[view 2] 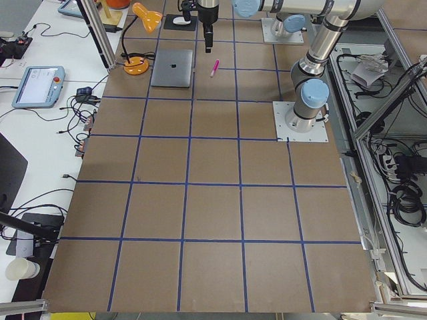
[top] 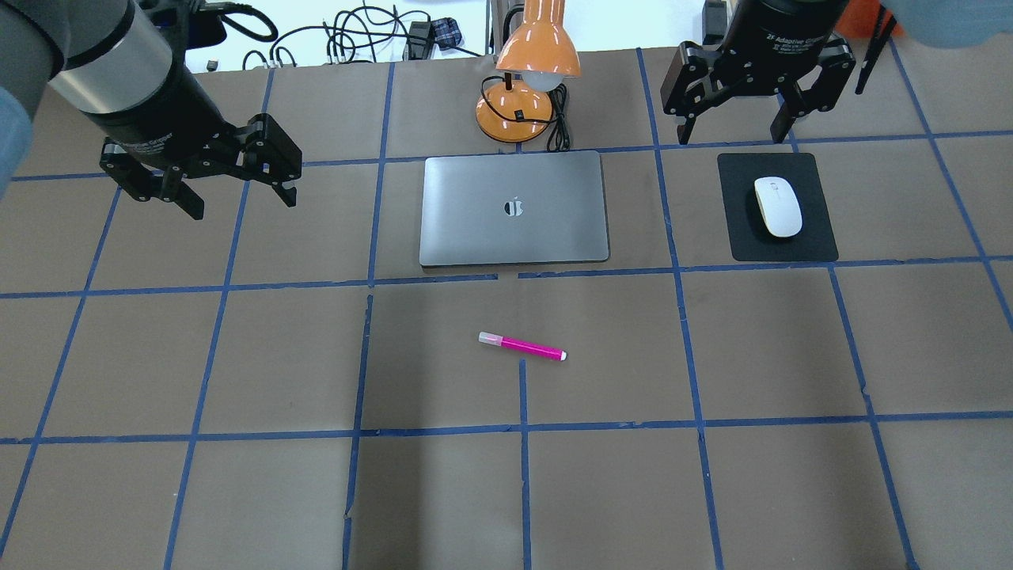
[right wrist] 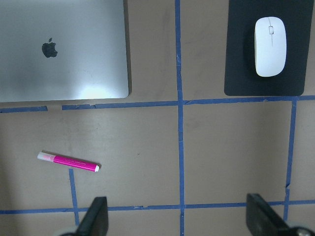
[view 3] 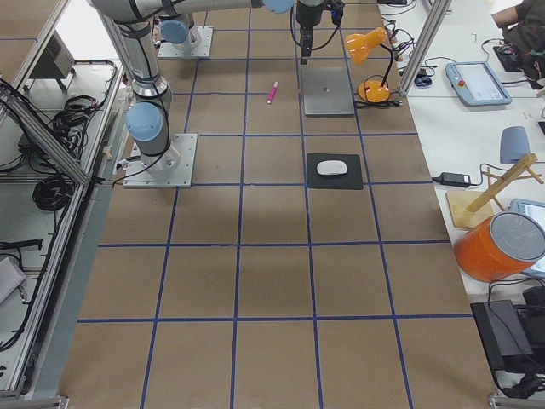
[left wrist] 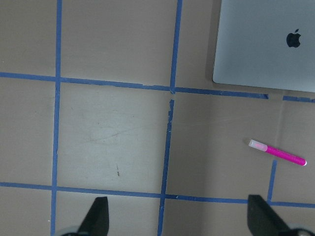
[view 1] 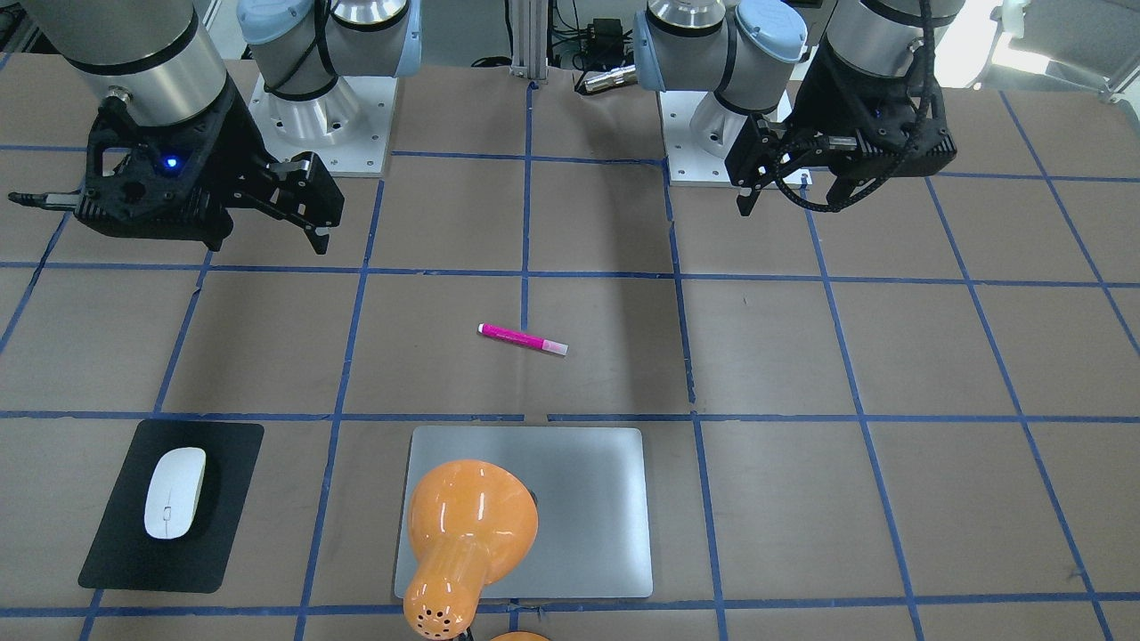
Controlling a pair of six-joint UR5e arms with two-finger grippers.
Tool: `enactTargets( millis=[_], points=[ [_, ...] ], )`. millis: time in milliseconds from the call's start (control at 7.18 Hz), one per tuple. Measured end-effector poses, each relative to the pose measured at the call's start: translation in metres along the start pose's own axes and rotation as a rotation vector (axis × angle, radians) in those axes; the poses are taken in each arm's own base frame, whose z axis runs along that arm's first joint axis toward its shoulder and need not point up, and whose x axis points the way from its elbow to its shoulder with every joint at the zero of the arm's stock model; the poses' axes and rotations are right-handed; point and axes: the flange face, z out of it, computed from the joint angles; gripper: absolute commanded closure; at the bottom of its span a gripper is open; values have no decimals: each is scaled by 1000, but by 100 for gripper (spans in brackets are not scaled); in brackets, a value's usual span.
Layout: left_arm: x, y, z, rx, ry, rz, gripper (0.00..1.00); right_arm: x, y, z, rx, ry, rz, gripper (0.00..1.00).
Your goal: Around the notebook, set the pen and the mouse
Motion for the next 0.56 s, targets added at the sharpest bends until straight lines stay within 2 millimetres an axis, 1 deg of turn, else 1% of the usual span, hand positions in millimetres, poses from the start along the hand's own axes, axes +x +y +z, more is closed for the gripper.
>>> enactTargets(
  millis=[278, 557],
  points=[
    [-1, 0, -2, 4, 0, -1, 0, 2, -3, 1, 1, -7, 13, 0],
    [-1, -1, -3, 7, 1, -3, 0, 16, -6, 2, -7, -8, 45, 0]
  ],
)
